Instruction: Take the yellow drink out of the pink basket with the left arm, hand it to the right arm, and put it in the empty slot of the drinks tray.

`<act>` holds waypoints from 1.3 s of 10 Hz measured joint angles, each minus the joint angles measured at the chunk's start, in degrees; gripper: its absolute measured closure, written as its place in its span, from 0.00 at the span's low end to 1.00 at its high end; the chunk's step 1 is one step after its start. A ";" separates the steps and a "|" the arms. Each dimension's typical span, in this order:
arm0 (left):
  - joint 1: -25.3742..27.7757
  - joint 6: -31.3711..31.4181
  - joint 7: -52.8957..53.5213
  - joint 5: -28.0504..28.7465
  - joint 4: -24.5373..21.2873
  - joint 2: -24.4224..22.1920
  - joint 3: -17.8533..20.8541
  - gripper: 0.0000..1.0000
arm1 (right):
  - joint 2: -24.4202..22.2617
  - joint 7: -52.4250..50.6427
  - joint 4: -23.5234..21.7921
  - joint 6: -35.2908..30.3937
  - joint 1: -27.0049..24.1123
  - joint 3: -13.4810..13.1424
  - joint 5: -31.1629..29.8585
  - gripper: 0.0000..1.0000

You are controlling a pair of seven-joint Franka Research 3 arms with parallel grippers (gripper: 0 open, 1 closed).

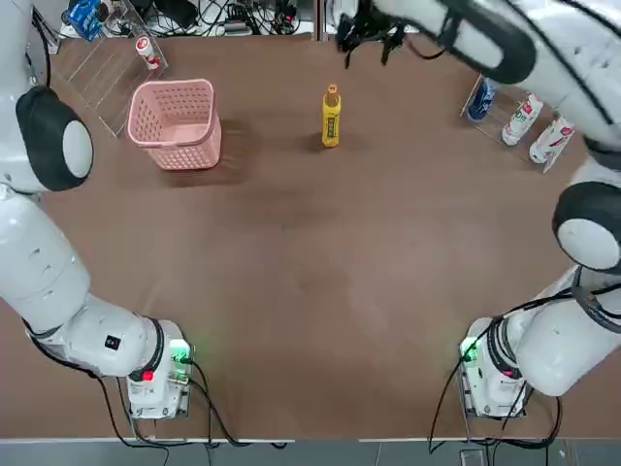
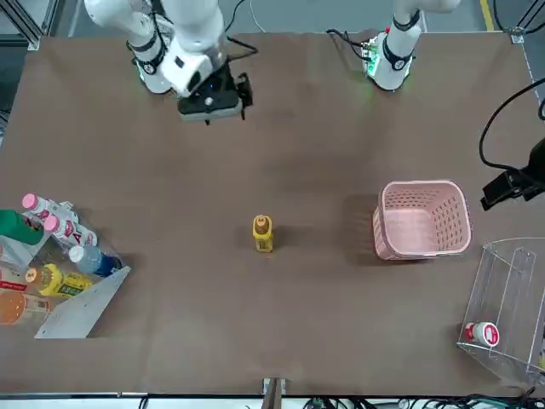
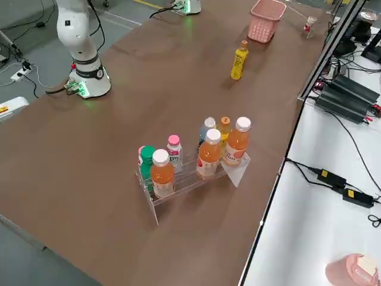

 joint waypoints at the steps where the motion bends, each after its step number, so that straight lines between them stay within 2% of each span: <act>1: 0.04 -1.37 0.00 -0.37 -0.01 0.00 0.00 0.00 | 1.46 3.05 -0.07 2.65 0.98 0.00 0.21 0.01; 4: 0.02 -3.95 0.00 -0.58 -0.01 -0.01 -0.07 0.00 | 7.46 11.08 -0.21 12.72 1.41 -0.49 0.24 0.02; 7: 0.04 -5.09 0.00 -0.59 -0.01 -0.03 -0.09 0.00 | 11.47 12.32 -0.13 20.59 -0.56 -1.56 0.24 0.02; 10: 0.25 -5.13 2.75 -0.60 -0.01 -0.03 -0.03 0.00 | 15.78 12.35 0.09 22.67 -1.05 -1.61 0.07 0.05; 13: 2.71 -5.15 4.14 -0.60 -0.01 -0.04 -1.12 0.00 | 18.48 12.41 0.31 22.98 -0.86 -1.93 -3.77 0.10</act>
